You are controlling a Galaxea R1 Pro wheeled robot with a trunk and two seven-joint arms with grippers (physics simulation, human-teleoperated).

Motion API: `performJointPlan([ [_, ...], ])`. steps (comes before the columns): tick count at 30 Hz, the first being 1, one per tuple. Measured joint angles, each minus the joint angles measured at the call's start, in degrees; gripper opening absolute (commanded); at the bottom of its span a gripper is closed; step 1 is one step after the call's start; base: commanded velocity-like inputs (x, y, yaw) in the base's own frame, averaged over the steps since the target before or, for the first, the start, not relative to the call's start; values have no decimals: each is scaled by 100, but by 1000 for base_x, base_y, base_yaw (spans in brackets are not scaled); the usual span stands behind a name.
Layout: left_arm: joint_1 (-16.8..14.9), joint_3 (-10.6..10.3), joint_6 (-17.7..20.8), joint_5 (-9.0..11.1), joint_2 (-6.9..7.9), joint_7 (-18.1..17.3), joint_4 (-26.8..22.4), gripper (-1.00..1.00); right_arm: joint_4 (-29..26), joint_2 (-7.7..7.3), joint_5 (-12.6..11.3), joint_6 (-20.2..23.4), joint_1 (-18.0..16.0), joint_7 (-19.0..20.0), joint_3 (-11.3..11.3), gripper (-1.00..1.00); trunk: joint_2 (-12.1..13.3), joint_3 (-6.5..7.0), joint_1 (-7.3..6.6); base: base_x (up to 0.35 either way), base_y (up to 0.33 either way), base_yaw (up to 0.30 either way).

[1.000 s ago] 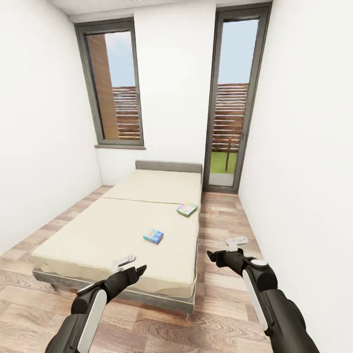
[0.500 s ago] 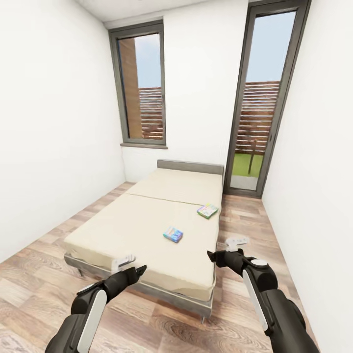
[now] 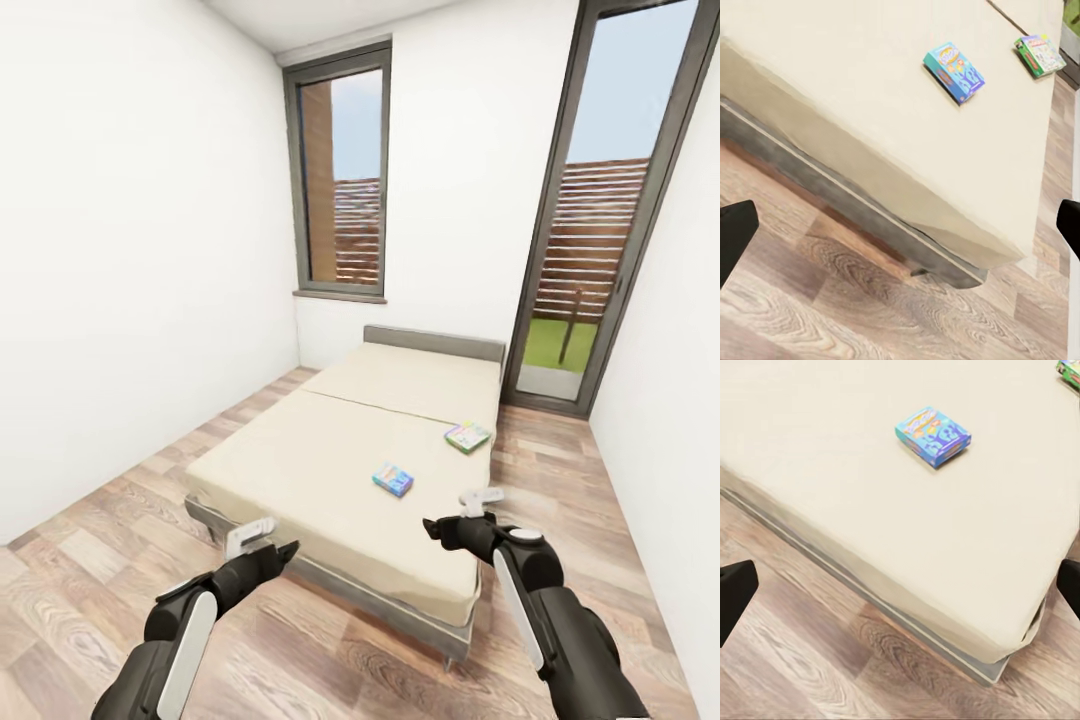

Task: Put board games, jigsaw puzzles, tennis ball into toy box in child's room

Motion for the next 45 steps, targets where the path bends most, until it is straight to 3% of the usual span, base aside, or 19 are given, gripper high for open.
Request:
performJointPlan([
  [7, -3, 166, -1, 35, 5, 7, 120, 100, 493, -25, -1, 127, -322, 3, -70, 100, 0, 0, 0, 0, 0, 295],
  [9, -9, 363, -2, 90, 0, 8, 226, 100, 943, -46, 4, 158, -598, 2, -191, 100, 0, 0, 0, 0, 0, 295],
  [10, -10, 366, -2, 96, -1, 8, 228, 100, 952, -46, -1, 159, -604, 2, -193, 100, 0, 0, 0, 0, 0, 295],
  [12, -19, 594, 2, 192, -7, 11, 325, 100, 1579, -95, 7, 176, -963, 0, -351, 100, 0, 0, 0, 0, 0, 295],
  [15, -26, 717, 9, 273, -11, 16, 364, 100, 1968, -135, 0, 174, -1190, -2, -441, 100, 0, 0, 0, 0, 0, 295],
  [17, -36, 941, 23, 460, -14, 31, 420, 100, 2794, -250, 3, 153, -1672, 5, -605, 100, 0, 0, 0, 0, 0, 275],
  [20, -39, 1045, 33, 582, -15, 41, 445, 100, 3234, -333, -10, 134, -1929, 7, -666, 100, 0, 0, 0, 0, 0, 224],
  [22, -42, 1188, 48, 801, -16, 71, 502, 100, 4020, -505, -8, 42, -2369, 18, -749, 100, 0, 0, 0, 0, 0, 154],
  [23, -42, 1190, 48, 807, -17, 72, 503, 100, 4033, -508, -18, 41, -2376, 18, -750, 100, 0, 0, 0, 0, 0, 123],
  [25, -37, 1272, 57, 986, -20, 109, 564, 100, 4615, -655, -23, -139, -2707, 36, -800, 100, 0, 0, 0, 0, 0, 98],
  [31, -27, 1367, 65, 1184, -14, 171, 675, 100, 5237, -845, -38, -419, -3084, 48, -851, 100, 0, 0, 0, 0, 0, 59],
  [45, -4, 1446, 63, 1303, 78, 153, 875, 100, 5609, -1071, -131, -505, -3344, -110, -934, 100, -1, 0, -3, 126, 0, 16],
])
